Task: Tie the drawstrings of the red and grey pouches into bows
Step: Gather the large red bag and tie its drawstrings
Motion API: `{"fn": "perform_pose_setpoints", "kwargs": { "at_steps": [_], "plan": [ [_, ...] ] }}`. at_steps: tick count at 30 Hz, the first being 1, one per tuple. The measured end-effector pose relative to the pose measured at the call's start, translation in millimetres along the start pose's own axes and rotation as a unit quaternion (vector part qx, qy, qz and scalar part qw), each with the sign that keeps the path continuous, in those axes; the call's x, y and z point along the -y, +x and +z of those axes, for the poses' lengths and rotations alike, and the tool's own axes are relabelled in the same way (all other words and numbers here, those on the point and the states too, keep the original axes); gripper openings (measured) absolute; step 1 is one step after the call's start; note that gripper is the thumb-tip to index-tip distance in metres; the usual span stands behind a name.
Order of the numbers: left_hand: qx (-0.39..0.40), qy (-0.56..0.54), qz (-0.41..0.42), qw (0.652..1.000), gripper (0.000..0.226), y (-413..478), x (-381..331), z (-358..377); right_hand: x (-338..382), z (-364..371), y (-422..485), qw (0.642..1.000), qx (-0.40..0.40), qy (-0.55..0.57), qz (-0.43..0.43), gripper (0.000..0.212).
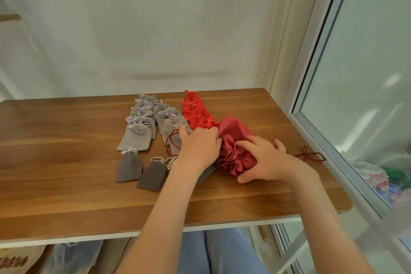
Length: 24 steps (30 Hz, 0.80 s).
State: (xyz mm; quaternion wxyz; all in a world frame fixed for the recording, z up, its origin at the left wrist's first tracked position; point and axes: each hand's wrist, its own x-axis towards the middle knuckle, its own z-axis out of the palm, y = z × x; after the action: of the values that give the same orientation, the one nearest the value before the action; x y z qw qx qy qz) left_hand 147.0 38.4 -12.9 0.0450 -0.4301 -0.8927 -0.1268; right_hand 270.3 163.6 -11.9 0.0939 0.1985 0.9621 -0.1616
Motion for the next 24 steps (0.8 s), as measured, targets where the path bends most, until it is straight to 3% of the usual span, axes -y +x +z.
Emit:
{"fn": "perform_pose_setpoints", "kwargs": {
  "at_steps": [4, 8, 14, 19, 24],
  "plan": [
    [0.007, -0.16, 0.008, 0.987, 0.022, 2.1, 0.0, 0.5, -4.3, 8.8, 12.4, 0.982, -0.189, 0.001, 0.016, 0.064],
    [0.069, -0.278, -0.03, 0.957, 0.022, 1.6, -1.4, -4.2, -7.5, 3.9, 14.8, 0.929, -0.361, 0.086, 0.001, 0.048],
    [0.072, -0.247, -0.051, 0.965, 0.025, 3.7, 3.4, -5.7, -21.7, 1.5, 18.7, 0.951, -0.289, 0.106, 0.002, 0.005],
    [0.016, -0.212, -0.067, 0.975, 0.027, 5.8, 14.0, -4.5, -32.4, -3.2, 12.3, 0.942, -0.25, 0.221, 0.023, 0.012],
    [0.088, -0.127, -0.056, 0.986, 0.032, 4.9, 23.8, -17.0, -44.1, -5.1, 11.1, 0.935, -0.236, 0.265, 0.005, 0.023]
  ]
}}
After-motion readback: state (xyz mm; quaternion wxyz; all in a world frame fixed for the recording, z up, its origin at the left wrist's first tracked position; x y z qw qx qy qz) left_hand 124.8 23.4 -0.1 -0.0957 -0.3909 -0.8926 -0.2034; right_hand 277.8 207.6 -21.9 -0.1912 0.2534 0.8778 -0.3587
